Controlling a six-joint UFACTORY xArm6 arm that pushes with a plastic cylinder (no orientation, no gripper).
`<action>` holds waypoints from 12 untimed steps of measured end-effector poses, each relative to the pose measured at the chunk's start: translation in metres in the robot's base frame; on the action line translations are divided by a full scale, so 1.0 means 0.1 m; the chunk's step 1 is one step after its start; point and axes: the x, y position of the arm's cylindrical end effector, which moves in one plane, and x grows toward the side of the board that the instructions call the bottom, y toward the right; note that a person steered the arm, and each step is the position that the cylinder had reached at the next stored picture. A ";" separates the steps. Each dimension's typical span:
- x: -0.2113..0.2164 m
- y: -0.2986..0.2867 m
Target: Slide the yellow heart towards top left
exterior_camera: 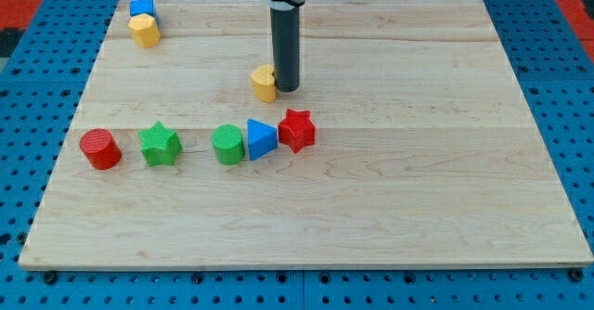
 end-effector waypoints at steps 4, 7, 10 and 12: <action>0.18 -1.10; -0.13 -0.16; -0.20 -0.14; -0.43 -0.66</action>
